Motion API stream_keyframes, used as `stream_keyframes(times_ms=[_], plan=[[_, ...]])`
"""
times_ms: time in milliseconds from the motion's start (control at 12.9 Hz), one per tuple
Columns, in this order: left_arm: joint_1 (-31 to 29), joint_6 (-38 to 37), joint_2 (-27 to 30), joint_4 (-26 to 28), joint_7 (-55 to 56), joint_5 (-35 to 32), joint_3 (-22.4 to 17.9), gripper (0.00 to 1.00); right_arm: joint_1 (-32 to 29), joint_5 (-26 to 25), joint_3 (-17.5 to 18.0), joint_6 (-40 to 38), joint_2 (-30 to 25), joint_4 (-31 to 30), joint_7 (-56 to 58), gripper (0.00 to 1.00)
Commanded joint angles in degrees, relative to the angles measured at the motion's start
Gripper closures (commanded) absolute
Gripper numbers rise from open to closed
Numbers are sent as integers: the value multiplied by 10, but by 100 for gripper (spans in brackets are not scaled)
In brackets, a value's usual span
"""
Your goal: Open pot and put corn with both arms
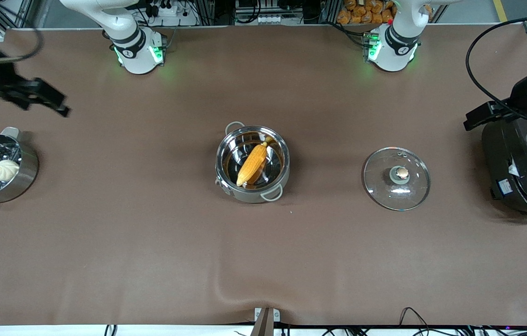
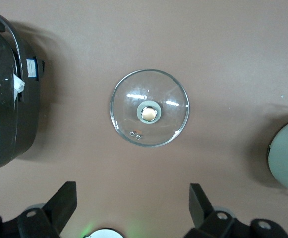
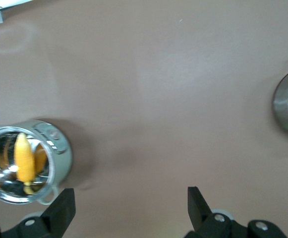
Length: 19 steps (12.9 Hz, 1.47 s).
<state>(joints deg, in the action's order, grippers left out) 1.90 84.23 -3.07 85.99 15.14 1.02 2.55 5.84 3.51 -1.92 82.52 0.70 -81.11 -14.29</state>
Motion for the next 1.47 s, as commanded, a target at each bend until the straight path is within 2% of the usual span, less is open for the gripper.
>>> stream_keyframes(times_ms=[0,155,310,543,775,1395], plan=[[-9,11,31,35,-34,-8,5,0,-31,-1,-18,21,-23,-47,97,0],[-11,11,32,33,-38,-8,5,0,-42,-32,-18,49,-40,-86,127,0],[-11,10,32,30,-41,-8,5,0,-43,-39,-22,76,-50,-116,130,0],[-11,13,37,42,-43,-10,5,0,-38,-39,-22,78,-50,-117,130,0],[-11,50,59,86,-43,-13,8,0,-36,-38,-22,77,-50,-114,129,0],[0,52,51,73,-96,-32,9,0,-28,-35,-21,53,-45,-114,130,0]])
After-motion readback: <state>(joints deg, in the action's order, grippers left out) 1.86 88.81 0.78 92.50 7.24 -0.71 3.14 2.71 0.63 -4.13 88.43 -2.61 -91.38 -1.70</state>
